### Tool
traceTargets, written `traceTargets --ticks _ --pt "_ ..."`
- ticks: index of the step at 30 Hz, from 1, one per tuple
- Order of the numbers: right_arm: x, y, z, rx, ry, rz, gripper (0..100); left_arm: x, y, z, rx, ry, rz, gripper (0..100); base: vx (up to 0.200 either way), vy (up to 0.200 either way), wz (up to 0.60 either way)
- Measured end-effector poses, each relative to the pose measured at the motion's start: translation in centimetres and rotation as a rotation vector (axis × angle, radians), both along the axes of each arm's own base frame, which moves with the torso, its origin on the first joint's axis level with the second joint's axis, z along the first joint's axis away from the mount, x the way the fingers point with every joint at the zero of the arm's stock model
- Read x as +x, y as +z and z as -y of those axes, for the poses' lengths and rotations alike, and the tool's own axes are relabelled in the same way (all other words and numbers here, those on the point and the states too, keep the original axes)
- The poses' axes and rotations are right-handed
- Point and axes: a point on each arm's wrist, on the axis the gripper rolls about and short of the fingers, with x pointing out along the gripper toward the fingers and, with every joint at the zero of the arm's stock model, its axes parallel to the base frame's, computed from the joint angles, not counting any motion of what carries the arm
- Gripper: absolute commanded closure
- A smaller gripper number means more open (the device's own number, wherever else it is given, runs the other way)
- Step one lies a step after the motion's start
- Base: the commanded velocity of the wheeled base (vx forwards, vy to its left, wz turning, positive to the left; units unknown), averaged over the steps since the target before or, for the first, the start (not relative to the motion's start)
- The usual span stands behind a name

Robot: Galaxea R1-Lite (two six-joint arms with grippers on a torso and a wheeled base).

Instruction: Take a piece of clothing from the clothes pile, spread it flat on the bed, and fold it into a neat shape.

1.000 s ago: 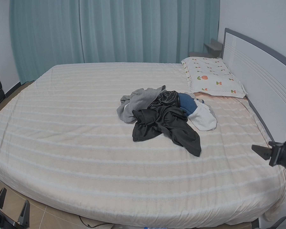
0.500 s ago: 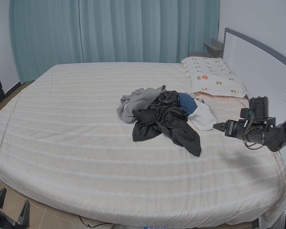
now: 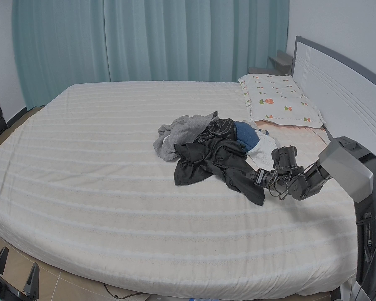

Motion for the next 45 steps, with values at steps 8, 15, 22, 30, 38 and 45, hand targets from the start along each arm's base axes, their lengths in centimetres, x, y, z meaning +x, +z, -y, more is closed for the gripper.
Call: traceTargets --ticks 8,15,22,30,38,45 --pt "0.9 -2.7 -0.7 -0.001 0.002 -0.034 100 0.0 0.0 0.0 0.0 0.0 0.0 0 0.0 0.0 0.0" --pt "0.8 -3.4 -1.3 0.034 0.037 -0.062 100 0.0 0.0 0.0 0.0 0.0 0.0 0 0.0 0.0 0.0" --pt "0.4 -3.3 -1.6 0.125 0.025 -0.11 100 0.0 0.0 0.0 0.0 0.0 0.0 0 0.0 0.0 0.0" --pt "-0.8 -1.5 -1.5 0.285 0.023 -0.158 100 0.0 0.0 0.0 0.0 0.0 0.0 0 0.0 0.0 0.0" --pt "-4.2 1.8 -0.6 0.381 0.068 -0.195 100 0.0 0.0 0.0 0.0 0.0 0.0 0 0.0 0.0 0.0" --pt "-7.9 5.3 -0.1 0.481 0.143 -0.086 100 0.0 0.0 0.0 0.0 0.0 0.0 0 0.0 0.0 0.0"
